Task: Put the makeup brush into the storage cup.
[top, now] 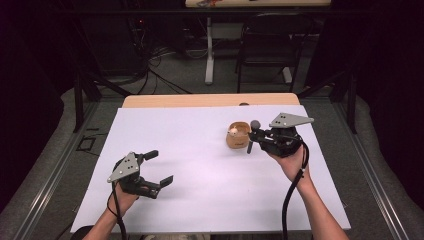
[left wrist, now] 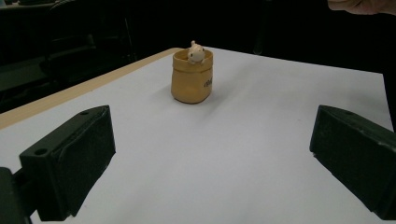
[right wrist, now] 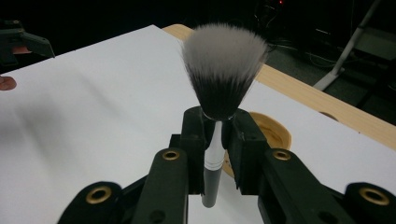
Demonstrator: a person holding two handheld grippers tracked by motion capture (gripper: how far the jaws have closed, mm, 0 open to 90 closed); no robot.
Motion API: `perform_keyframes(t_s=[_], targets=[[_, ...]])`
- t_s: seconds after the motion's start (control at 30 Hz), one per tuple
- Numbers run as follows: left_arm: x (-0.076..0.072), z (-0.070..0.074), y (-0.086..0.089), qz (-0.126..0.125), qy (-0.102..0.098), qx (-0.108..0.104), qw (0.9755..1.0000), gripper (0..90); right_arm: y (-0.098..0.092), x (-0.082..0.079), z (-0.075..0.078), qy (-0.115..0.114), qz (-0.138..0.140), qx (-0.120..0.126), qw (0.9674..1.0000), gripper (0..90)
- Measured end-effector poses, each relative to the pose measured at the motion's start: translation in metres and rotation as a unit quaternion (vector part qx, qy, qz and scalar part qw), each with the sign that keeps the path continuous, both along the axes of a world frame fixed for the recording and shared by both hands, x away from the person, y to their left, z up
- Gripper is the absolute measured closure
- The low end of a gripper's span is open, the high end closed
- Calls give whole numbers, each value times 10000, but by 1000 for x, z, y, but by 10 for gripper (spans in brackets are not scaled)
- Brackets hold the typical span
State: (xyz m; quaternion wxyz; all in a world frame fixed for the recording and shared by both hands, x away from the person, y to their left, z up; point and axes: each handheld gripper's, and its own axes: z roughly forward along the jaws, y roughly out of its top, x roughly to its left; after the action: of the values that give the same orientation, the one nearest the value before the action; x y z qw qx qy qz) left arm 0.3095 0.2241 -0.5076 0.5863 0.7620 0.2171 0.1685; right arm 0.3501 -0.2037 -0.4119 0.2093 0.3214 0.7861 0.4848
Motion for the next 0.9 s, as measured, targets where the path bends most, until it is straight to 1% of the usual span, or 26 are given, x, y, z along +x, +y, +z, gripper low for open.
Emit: perform_keyframes(t_s=[0.13, 0.2, 0.27, 0.33, 0.47, 0.73, 0.9], targets=[[0, 0, 0, -47, -21, 43, 10000, 2, -2, 4, 2, -75, -9, 10, 10000, 771], [0, 0, 0, 0, -25, 35, 10000, 2, -4, 6, 1, -60, -25, 49, 10000, 771], [1, 0, 1, -6, -13, 26, 10000, 2, -5, 8, 1, -94, -41, 79, 9999, 771], [0, 1, 1, -12, -30, 46, 10000, 2, -4, 10, 2, -108, -34, 46, 9999, 771], [0, 1, 0, -78, -35, 70, 9999, 2, -1, 14, 4, -112, -8, 29, 9999, 771], [1, 0, 0, -67, -7, 74, 9999, 1, 5, 22, 9, -139, 22, -14, 9999, 772], [1, 0, 0, -95, 2, 67, 9999, 1, 9, 29, 10, -136, -5, 16, 9999, 772]])
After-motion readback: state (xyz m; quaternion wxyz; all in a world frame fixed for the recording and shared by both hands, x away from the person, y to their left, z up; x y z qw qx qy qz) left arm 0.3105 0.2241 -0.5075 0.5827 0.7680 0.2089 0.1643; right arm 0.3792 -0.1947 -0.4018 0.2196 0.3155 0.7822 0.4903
